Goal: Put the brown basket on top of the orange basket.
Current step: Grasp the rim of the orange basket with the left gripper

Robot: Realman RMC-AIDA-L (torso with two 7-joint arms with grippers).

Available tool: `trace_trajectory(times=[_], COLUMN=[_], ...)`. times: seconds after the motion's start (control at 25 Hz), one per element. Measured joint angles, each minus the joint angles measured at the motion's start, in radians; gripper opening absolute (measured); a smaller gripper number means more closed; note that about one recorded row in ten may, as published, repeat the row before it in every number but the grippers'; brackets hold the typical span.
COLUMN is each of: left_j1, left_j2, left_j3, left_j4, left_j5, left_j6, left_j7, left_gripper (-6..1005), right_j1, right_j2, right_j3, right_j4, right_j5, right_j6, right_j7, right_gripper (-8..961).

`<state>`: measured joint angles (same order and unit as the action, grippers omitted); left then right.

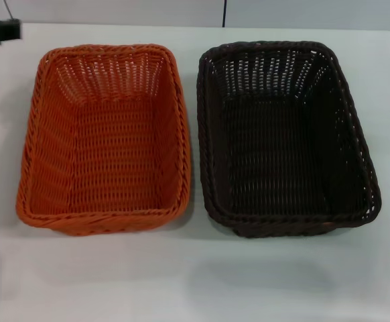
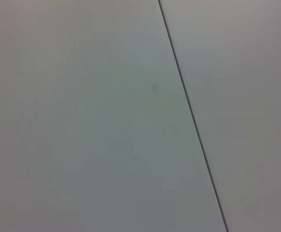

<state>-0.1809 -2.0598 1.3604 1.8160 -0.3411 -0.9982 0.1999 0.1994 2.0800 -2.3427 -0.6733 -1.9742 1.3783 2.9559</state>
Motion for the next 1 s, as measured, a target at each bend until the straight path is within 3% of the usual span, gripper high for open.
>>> trace_trajectory(times=[0.2, 0.6, 1.0], left_j1=[0.018, 0.03, -0.009], left_j2=[-0.002, -0.004, -0.006], left_j3=[0.052, 0.091, 0.106], left_j4=[-0.02, -0.137, -0.26], left_j5=[-0.099, -0.118, -0.117], left_j6=[-0.073, -0.082, -0.055], left_j7=[0.006, -0.001, -0.003], left_gripper=[791, 786, 781], right_j1=[0.002, 0.001, 0.001], right_j2=[-0.001, -0.006, -0.006], right_j3=[0.0, 0.004, 0.004], right_j4=[0.0, 0.001, 0.002], right_j5=[0.0, -0.002, -0.008], right_j6=[-0.003, 0.005, 0.003], right_j7=[0.0, 0.0, 0.0], right_gripper=[827, 827, 828])
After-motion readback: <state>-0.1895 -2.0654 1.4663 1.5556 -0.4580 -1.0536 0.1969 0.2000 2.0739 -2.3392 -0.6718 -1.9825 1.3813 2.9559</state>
